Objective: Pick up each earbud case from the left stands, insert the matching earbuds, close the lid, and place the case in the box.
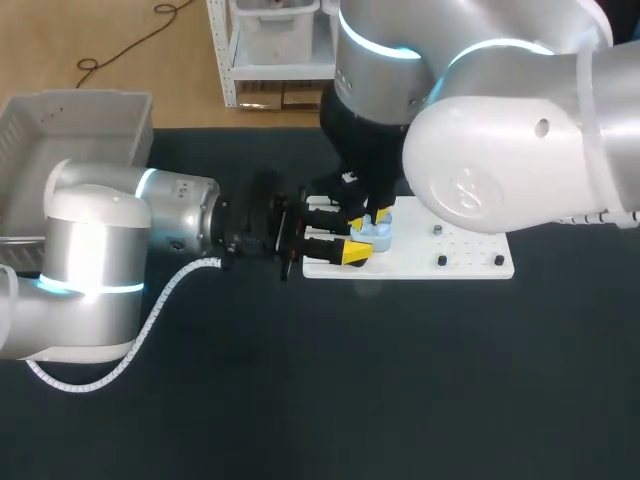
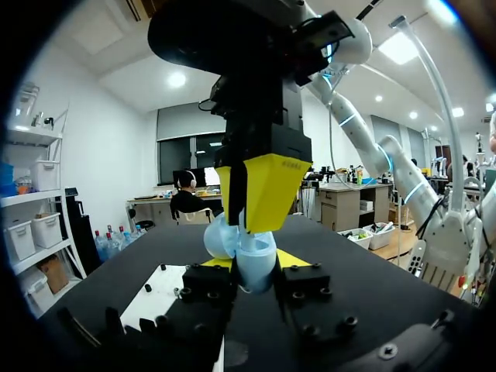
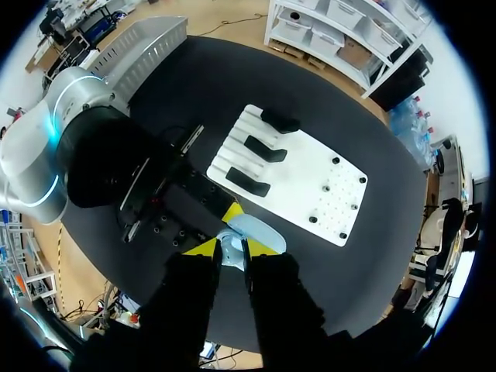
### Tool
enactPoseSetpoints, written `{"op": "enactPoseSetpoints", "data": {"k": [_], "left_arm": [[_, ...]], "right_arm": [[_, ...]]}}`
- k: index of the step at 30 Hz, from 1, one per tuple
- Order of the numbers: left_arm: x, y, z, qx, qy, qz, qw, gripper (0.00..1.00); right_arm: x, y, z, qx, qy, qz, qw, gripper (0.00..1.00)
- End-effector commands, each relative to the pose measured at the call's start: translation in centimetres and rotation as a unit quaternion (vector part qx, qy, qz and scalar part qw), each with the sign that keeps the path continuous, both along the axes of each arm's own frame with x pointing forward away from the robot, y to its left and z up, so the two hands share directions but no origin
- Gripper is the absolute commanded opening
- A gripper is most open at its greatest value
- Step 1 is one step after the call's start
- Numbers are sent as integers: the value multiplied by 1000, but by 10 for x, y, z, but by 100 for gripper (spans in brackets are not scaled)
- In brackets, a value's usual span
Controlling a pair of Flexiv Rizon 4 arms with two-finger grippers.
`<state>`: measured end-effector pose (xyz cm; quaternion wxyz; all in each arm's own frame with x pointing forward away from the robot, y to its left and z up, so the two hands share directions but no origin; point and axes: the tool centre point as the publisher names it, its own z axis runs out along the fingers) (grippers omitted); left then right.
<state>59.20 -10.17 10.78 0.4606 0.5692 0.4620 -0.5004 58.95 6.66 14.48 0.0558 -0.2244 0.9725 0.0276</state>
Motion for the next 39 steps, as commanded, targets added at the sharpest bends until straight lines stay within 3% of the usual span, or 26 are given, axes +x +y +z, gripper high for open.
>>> {"op": "enactPoseSetpoints", "data": {"k": [1,6,8,11,12,13,15,24,29,39], "left_arm": [[-2,0,1,-1,-2,3,1000,0],[-2,0,1,-1,-2,3,1000,0],[-2,0,1,-1,-2,3,1000,0],[-2,0,1,-1,-2,3,1000,0],[-2,0,1,-1,-2,3,1000,0],[-2,0,1,-1,-2,3,1000,0],[-2,0,1,-1,-2,3,1000,0],[-2,0,1,-1,-2,3,1000,0],[-2,0,1,-1,-2,3,1000,0],[-2,0,1,-1,-2,3,1000,0]], "right_arm": [[3,0,-3,-3,5,1,1000,0],[3,0,-4,-7,10,2,1000,3],[3,0,-5,-8,11,2,1000,33],[3,0,-5,-8,12,3,1000,48],[2,0,-5,-8,12,3,1000,67],[2,0,-4,-8,12,3,1000,79],[0,0,-2,-7,10,3,1000,89],[-9,-5,32,29,2,-3,1000,100],[9,-27,45,35,-11,-71,997,100],[49,-58,29,35,-3,-156,987,100]]}}
